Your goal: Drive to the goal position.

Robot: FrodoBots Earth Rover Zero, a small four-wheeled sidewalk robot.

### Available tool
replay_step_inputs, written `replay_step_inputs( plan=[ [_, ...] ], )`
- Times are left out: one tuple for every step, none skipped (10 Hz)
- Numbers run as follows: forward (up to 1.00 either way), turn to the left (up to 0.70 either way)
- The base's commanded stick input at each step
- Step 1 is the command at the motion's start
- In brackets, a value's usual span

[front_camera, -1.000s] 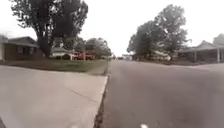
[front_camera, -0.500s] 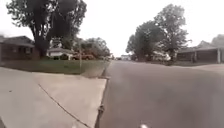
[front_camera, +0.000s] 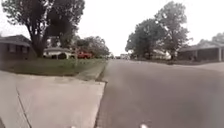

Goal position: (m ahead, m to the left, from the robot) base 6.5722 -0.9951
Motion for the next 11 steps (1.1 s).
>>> replay_step_inputs(
  plan=[
    [1.00,0.00],
    [1.00,0.00],
    [1.00,0.00],
    [1.00,0.00],
    [1.00,0.00],
    [1.00,0.00],
    [1.00,0.00],
    [1.00,0.00],
    [1.00,0.00],
    [1.00,0.00],
    [1.00,-0.01]
  ],
)
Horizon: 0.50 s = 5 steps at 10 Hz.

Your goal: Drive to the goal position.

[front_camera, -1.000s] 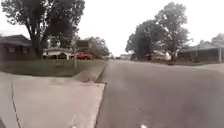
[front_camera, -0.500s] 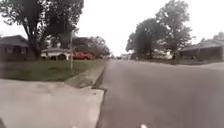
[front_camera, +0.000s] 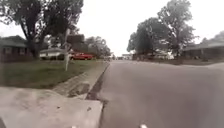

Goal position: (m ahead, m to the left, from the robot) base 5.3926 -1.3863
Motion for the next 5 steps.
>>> replay_step_inputs(
  plan=[
    [1.00,-0.05],
    [1.00,-0.13],
    [1.00,-0.20],
    [1.00,-0.28],
    [1.00,0.00]
  ],
)
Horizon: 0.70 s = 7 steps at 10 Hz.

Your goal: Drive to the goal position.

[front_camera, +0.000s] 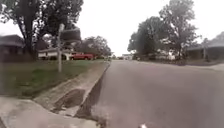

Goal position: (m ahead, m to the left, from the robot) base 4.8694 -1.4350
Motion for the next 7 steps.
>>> replay_step_inputs(
  plan=[
    [1.00,0.00],
    [1.00,-0.20],
    [1.00,-0.29],
    [1.00,-0.29],
    [1.00,-0.30],
    [1.00,-0.30],
    [1.00,-0.25]
  ],
)
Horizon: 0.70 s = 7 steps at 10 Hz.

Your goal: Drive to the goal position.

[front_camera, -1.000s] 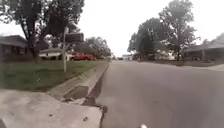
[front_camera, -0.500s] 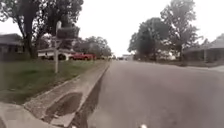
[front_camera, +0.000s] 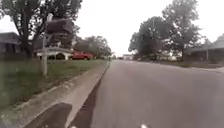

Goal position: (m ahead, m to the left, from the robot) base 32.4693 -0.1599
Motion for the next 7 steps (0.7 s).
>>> replay_step_inputs(
  plan=[
    [1.00,-0.03],
    [1.00,-0.01],
    [1.00,-0.25],
    [1.00,-0.27],
    [1.00,-0.13],
    [1.00,0.00],
    [1.00,0.00]
  ],
)
